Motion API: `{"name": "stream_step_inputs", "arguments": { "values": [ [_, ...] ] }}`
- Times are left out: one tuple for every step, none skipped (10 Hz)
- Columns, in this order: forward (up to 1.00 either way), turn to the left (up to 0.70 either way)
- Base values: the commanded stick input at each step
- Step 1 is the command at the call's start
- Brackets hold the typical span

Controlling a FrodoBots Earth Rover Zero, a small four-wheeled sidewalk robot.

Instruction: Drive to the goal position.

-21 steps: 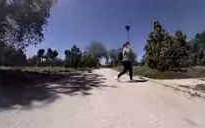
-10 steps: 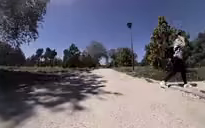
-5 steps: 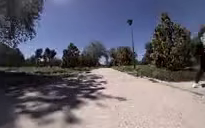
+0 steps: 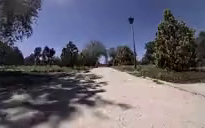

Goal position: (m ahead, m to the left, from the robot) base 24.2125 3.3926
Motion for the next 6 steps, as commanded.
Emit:
{"name": "stream_step_inputs", "arguments": {
  "values": [
    [0.70, 0.01],
    [0.70, 0.01],
    [0.70, 0.01],
    [0.70, 0.01],
    [0.70, 0.01],
    [0.70, 0.01]
  ]
}}
